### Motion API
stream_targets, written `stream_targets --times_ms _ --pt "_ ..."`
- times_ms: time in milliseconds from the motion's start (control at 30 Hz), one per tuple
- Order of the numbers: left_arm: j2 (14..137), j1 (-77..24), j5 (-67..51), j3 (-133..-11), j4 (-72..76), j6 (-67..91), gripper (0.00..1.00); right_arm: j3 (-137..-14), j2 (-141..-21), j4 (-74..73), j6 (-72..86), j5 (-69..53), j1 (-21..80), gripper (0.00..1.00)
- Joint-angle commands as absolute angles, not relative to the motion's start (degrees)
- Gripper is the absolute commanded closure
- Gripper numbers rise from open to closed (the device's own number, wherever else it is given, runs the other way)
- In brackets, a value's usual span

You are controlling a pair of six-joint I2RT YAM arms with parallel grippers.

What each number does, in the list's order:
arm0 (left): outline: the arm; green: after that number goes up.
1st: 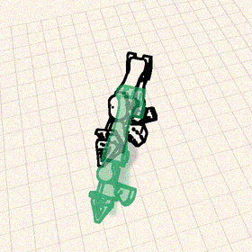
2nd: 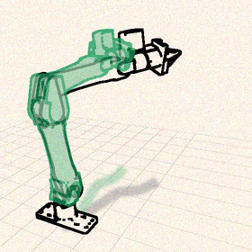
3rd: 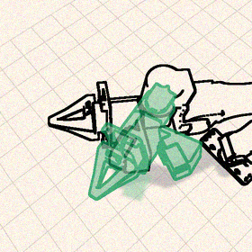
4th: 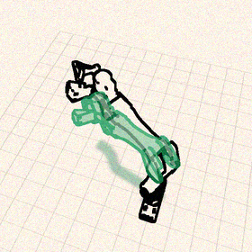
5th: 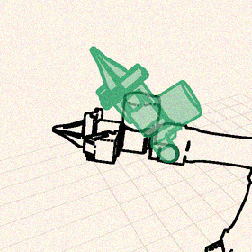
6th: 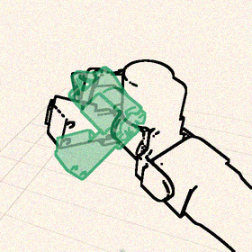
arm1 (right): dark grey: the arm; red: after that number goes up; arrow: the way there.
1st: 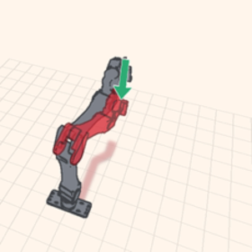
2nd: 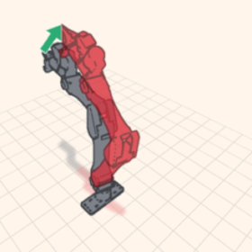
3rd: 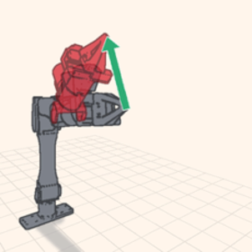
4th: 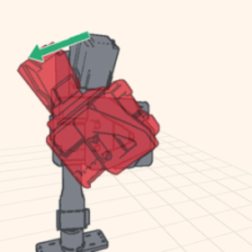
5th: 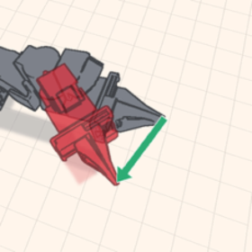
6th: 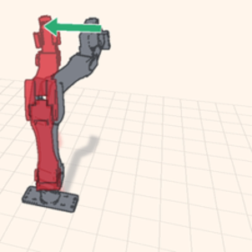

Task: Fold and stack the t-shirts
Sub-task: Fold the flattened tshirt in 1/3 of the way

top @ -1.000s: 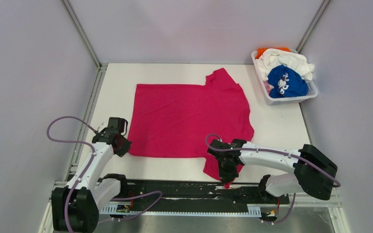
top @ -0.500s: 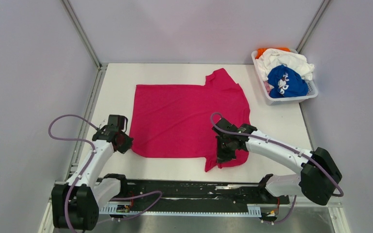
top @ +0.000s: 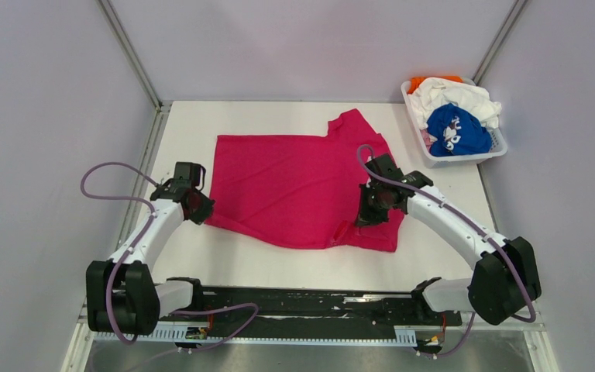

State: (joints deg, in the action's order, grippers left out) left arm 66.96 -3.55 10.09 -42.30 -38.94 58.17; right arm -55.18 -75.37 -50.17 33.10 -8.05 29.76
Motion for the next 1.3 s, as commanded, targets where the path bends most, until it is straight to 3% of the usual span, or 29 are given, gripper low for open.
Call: stream_targets --times_ms 0,833,1267 --pt "69.44 -3.01 11.86 -46.63 -38.0 58.58 1.0 -60.24 -76.24 -48.93 27.23 -10.03 26.32 1.0" --pt "74.97 -0.96 12.99 -53.9 -35.91 56.82 1.0 -74.12 -82.53 -48.43 15.49 -6.81 16.53 1.0" --pt "88.05 -0.9 13.2 -58.69 -27.99 54.61 0.93 -89.42 -102.0 -45.96 -11.52 -5.51 13.06 1.0"
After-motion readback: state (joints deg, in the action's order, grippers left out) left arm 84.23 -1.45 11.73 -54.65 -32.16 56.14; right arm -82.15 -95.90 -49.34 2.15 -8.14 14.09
